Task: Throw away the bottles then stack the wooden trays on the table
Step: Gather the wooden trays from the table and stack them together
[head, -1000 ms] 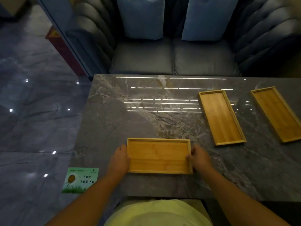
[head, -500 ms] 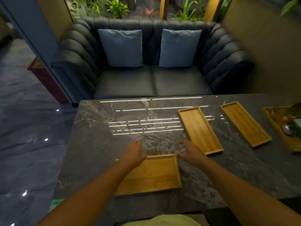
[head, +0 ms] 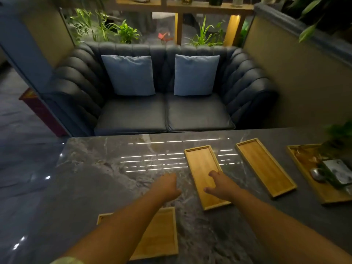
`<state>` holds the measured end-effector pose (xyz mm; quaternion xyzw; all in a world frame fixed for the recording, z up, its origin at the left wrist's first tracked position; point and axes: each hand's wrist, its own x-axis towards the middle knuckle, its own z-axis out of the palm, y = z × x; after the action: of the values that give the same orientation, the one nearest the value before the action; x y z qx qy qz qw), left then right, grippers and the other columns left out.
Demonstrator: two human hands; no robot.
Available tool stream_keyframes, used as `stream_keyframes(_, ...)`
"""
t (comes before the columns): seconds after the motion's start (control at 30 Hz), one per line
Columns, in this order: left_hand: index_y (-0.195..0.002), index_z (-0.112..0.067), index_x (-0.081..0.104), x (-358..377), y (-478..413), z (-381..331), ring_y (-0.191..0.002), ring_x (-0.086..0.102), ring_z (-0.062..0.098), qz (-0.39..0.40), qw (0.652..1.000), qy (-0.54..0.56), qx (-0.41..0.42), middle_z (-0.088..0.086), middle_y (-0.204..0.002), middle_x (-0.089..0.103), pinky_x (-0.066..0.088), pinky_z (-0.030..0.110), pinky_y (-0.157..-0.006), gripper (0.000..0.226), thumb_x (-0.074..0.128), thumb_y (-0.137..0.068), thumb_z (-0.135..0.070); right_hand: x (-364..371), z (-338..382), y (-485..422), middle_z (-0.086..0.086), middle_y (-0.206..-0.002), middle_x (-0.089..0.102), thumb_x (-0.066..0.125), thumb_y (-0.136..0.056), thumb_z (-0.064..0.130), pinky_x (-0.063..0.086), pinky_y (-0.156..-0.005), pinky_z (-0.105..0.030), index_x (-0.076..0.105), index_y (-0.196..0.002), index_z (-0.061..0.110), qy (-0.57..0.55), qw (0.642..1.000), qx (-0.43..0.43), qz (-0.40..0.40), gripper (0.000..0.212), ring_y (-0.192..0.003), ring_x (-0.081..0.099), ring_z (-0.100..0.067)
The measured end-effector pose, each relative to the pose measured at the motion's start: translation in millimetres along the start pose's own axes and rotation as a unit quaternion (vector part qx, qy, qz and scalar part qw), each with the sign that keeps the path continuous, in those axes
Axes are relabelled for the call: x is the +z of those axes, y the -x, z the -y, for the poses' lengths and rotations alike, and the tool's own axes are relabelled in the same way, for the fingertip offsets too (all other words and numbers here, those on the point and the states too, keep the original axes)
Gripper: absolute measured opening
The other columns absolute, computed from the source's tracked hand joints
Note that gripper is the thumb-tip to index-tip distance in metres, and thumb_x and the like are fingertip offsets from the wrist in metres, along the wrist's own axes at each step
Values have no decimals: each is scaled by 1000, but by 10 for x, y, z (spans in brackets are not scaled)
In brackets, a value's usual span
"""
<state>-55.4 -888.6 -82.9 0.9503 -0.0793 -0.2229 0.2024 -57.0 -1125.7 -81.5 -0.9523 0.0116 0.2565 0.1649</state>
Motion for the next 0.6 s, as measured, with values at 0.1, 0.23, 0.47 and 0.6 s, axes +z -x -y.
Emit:
stream_keyframes(0.1, -124, -14, 52, 43, -155, -278, -117, 55, 25, 10, 1000, -2, -27, 9, -129, 57, 48, 37, -94, 51, 63, -82, -41, -130, -267, -183, -12, -142, 45, 65, -82, 54, 47, -99, -42, 38, -140, 19, -5, 1000, 6, -3, 73, -126, 49, -31)
stream_keyframes(0.23, -112, -14, 58, 133, -372, -545, -108, 58, 24, -5, 998, 14, -64, 10, -120, 61, 46, 32, -87, 39, 60, -82, -38, -189, -637, -438, -11, -145, 42, 66, -83, 49, 44, -102, -40, 36, -143, 18, -31, 999, 20, 10, 74, -129, 48, -29)
stream_keyframes(0.47, -109, -18, 58, 422, -765, -768, -97, 61, 21, -3, 993, 52, -107, 8, -110, 64, 53, 35, -83, 42, 63, -78, -46, -172, -1135, -779, 1, -116, 54, 64, -83, 49, 44, -80, -31, 50, -118, 27, -48, 998, -19, 26, 43, -97, 52, -14)
stream_keyframes(0.6, -107, -17, 59, 532, -886, -827, -93, 63, 21, 2, 990, 61, -127, 7, -106, 65, 56, 39, -84, 35, 62, -81, -40, -130, -1205, -931, 5, -103, 59, 64, -86, 42, 43, -71, -28, 54, -104, 28, -54, 998, -24, -7, 24, -84, 53, -9)
